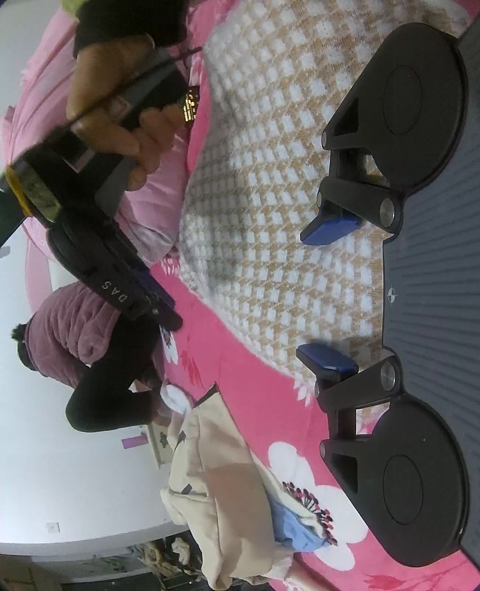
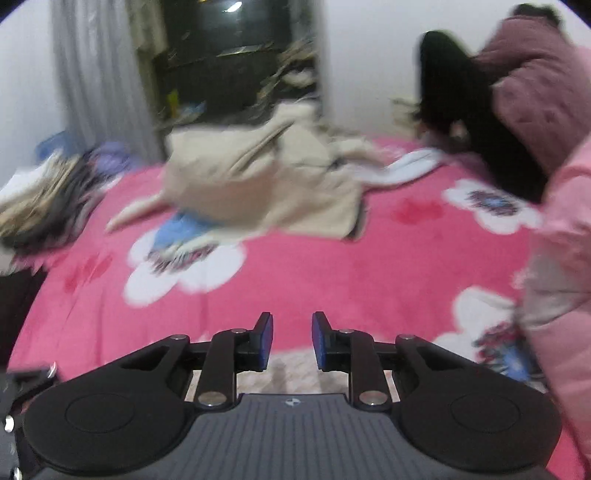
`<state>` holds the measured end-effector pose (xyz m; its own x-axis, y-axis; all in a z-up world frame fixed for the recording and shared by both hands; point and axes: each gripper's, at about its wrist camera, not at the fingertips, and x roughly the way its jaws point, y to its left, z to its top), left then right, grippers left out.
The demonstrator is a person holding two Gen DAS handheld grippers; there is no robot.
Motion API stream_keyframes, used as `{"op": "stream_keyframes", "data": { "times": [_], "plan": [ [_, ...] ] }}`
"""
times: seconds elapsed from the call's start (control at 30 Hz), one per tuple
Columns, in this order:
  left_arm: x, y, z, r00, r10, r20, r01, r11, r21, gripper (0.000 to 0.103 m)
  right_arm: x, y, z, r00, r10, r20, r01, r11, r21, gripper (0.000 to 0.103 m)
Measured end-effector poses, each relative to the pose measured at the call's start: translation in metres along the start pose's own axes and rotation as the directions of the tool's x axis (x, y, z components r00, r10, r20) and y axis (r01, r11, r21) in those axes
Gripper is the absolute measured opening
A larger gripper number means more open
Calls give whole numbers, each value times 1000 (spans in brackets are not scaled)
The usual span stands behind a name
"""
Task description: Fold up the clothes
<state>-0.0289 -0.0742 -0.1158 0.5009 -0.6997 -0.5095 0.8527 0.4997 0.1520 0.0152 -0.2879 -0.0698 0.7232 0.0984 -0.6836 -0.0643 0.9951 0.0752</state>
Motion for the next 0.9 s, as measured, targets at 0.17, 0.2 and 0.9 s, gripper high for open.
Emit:
{"op": "stream_keyframes", "data": {
  "times": [0.17, 0.2, 0.9],
  "plan": [
    [-3, -1, -2, 1000, 3, 2, -3, 1000, -9, 59, 24, -11, -27, 998, 8, -57, -3, 997, 81, 23],
    [-4, 0, 0, 1000, -1, -2, 1, 1000, -6, 59, 20, -7, -24, 998, -8, -61, 13, 997, 71, 23],
    [17, 31, 8, 996, -56, -74, 44, 987, -156, 61, -11, -14, -48, 999, -42, -4, 42, 990, 135, 25]
  ]
}}
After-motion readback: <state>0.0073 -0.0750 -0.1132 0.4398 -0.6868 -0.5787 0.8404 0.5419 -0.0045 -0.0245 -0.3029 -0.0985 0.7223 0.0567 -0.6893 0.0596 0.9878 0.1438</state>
